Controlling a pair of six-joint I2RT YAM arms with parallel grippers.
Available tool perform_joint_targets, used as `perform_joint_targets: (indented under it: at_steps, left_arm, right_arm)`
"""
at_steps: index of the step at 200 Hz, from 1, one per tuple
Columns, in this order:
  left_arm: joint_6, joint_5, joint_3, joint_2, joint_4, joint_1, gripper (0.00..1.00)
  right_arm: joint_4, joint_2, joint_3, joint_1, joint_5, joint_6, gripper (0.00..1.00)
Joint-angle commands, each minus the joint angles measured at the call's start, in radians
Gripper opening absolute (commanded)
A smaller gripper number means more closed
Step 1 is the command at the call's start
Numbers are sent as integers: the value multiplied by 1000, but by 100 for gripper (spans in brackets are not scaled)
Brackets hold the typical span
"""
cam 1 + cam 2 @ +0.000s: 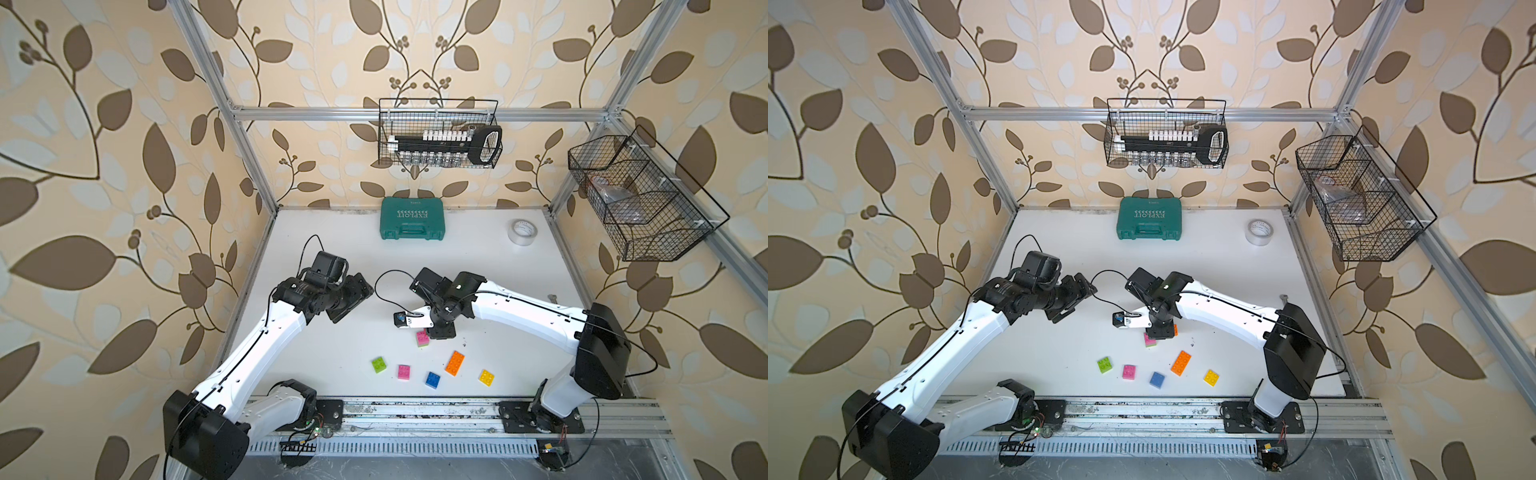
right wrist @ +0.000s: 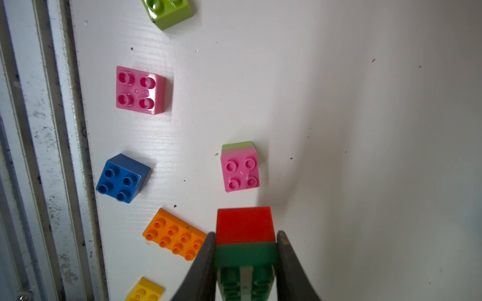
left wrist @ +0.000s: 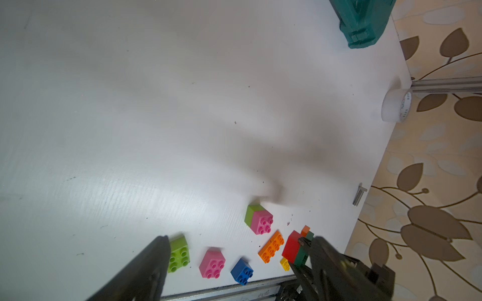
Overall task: Assemble the letter r with lego
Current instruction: Assemble the lego brick with the lego brick.
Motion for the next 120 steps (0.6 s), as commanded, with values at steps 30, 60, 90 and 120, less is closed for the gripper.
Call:
perform_joint_targets:
  at_steps: [30,60,90,120]
  left_arm:
    - [124,-76,39,-201,-96,12,99]
    - [223,-124,92,-255,-169,12,99]
    - [273,-147,91,-338,-182,12,99]
    - [293,-160,61,-441,-166,12,99]
  right_arm:
    - [-63,97,96,34,58,35,0]
    - [-108,169,161,55,77,57,0]
    - [-121,206,177,70,92,54,0]
    - [-137,222,175,86,124,43,0]
